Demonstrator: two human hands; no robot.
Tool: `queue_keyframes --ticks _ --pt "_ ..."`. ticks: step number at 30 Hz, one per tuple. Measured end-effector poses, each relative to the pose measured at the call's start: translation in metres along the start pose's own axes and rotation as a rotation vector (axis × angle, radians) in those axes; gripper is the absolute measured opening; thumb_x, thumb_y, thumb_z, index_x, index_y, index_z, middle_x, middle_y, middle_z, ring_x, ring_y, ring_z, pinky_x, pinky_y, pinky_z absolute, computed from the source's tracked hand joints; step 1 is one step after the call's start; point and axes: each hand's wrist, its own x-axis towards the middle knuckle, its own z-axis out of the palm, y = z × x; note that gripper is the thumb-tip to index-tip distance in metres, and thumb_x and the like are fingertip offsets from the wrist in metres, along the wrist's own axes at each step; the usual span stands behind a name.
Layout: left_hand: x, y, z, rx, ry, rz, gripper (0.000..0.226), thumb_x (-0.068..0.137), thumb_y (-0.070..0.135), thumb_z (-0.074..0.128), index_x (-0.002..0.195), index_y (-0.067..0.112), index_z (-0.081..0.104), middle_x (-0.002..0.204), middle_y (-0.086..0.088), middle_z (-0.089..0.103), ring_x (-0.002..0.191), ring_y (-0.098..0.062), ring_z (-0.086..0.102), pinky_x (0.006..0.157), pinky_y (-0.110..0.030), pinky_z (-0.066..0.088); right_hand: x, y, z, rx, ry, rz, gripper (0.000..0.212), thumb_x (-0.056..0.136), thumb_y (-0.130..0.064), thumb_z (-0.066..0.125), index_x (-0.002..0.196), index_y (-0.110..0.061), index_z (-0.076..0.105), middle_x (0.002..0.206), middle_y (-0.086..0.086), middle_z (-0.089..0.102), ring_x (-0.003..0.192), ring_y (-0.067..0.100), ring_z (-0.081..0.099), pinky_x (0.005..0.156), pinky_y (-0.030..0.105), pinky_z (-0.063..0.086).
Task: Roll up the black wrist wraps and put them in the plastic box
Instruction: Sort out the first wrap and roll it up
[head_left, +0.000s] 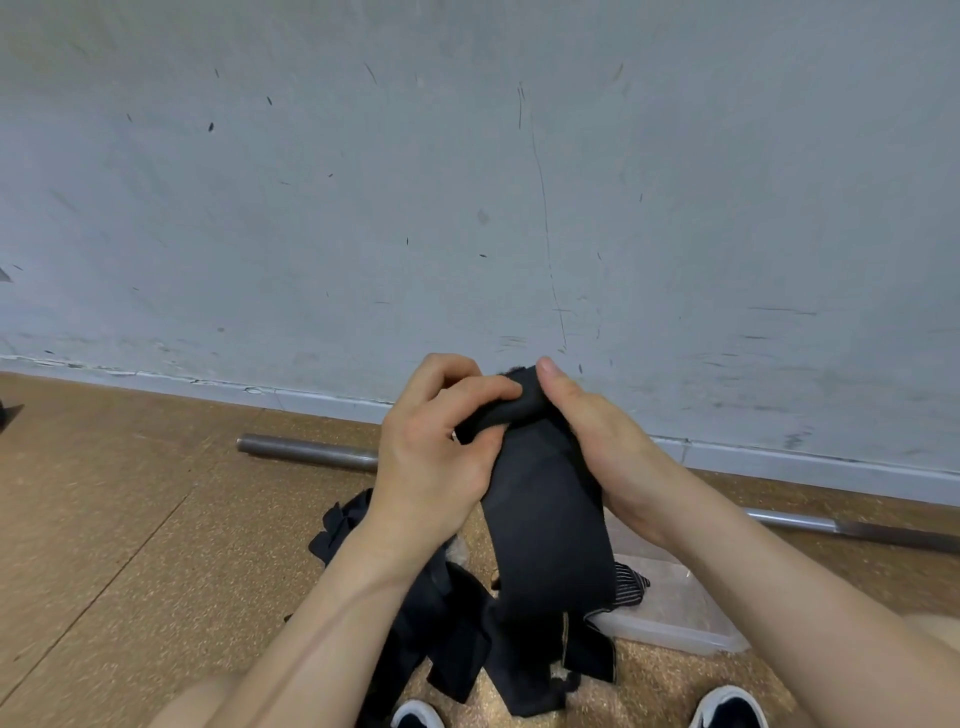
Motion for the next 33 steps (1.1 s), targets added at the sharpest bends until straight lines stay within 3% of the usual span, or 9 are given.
queue_keyframes --ticks 3,6,9,14,17,22,26,28,33 --pt "0.000 0.002 -0.001 -0.086 -0.106 -0.071 0.029 0.072 0.006 0.080 0.095 0.022 0.077 0.095 0.009 0.055 0.091 0.000 0.056 0.077 -0.010 0.043 0.003 0.003 -0.001 0.009 0.085 0.007 0.047 0.100 -0.049 0.041 0.106 -0.016 0.074 0.099 0.005 0.077 0.095 0.018 0.073 0.082 0.029 0.057" --pt "0.002 0.004 -0.007 -0.324 -0.224 -0.337 0.021 0.077 0.030 0.076 0.097 0.036 0.074 0.098 0.015 0.060 0.098 -0.001 0.061 0.083 -0.013 0.046 0.004 0.004 -0.005 -0.065 0.096 -0.019 0.042 0.101 -0.044 0.044 0.109 -0.013 0.072 0.100 0.006 0.076 0.097 0.020 0.072 0.082 0.029 0.057" --pt "0.005 0.004 -0.012 -0.430 -0.251 -0.586 0.033 0.079 0.049 0.077 0.109 0.038 0.069 0.105 0.007 0.070 0.101 -0.010 0.067 0.083 -0.024 0.055 0.003 0.001 -0.009 -0.105 0.052 -0.060 0.039 0.100 -0.043 0.045 0.113 -0.014 0.068 0.104 0.003 0.075 0.097 0.016 0.072 0.086 0.029 0.057" --pt "0.009 0.010 -0.011 -0.678 -0.186 -0.790 0.040 0.067 0.032 0.078 0.103 0.016 0.076 0.096 -0.006 0.077 0.088 -0.022 0.074 0.074 -0.034 0.060 0.004 0.002 -0.009 -0.005 -0.025 -0.045 0.030 0.096 -0.032 0.057 0.117 -0.012 0.066 0.107 0.006 0.075 0.097 0.019 0.072 0.080 0.028 0.058" --pt "0.010 0.006 -0.014 -0.740 -0.099 -0.823 0.039 0.068 0.026 0.077 0.104 0.011 0.075 0.091 -0.007 0.077 0.078 -0.018 0.072 0.057 -0.024 0.053 0.005 0.005 -0.009 -0.036 -0.085 -0.024 0.022 0.095 -0.016 0.063 0.115 -0.010 0.066 0.106 0.009 0.075 0.096 0.021 0.072 0.075 0.027 0.057" --pt "0.008 0.004 -0.012 -0.608 -0.067 -0.697 0.031 0.071 0.009 0.082 0.096 0.025 0.076 0.095 0.005 0.078 0.093 -0.011 0.073 0.075 -0.021 0.056 0.007 0.010 -0.005 -0.007 -0.050 -0.026 0.017 0.098 -0.011 0.058 0.112 -0.013 0.069 0.103 0.004 0.076 0.094 0.017 0.072 0.074 0.025 0.056" --pt "0.007 -0.002 -0.010 -0.368 -0.080 -0.388 0.045 0.072 0.000 0.083 0.093 0.039 0.074 0.099 0.010 0.074 0.099 -0.006 0.068 0.085 -0.019 0.051 0.007 0.005 -0.001 0.134 -0.102 0.051 0.046 0.091 -0.046 0.054 0.119 -0.012 0.069 0.113 0.010 0.073 0.105 0.021 0.070 0.088 0.033 0.057" --pt "0.005 -0.002 -0.006 -0.294 -0.093 -0.303 0.048 0.071 -0.001 0.083 0.097 0.038 0.073 0.102 0.009 0.071 0.100 -0.006 0.066 0.087 -0.018 0.050 0.009 0.006 0.001 0.177 -0.041 0.054 0.050 0.096 -0.048 0.048 0.120 -0.009 0.068 0.113 0.011 0.073 0.107 0.024 0.070 0.090 0.033 0.056" --pt "0.006 0.000 -0.007 -0.687 -0.246 -0.668 0.044 0.076 0.021 0.083 0.115 0.031 0.066 0.108 0.000 0.072 0.102 -0.015 0.070 0.081 -0.029 0.057 0.009 0.005 -0.005 0.102 0.049 -0.090 0.032 0.096 -0.028 0.059 0.121 -0.007 0.062 0.114 0.013 0.072 0.107 0.027 0.069 0.091 0.037 0.057"
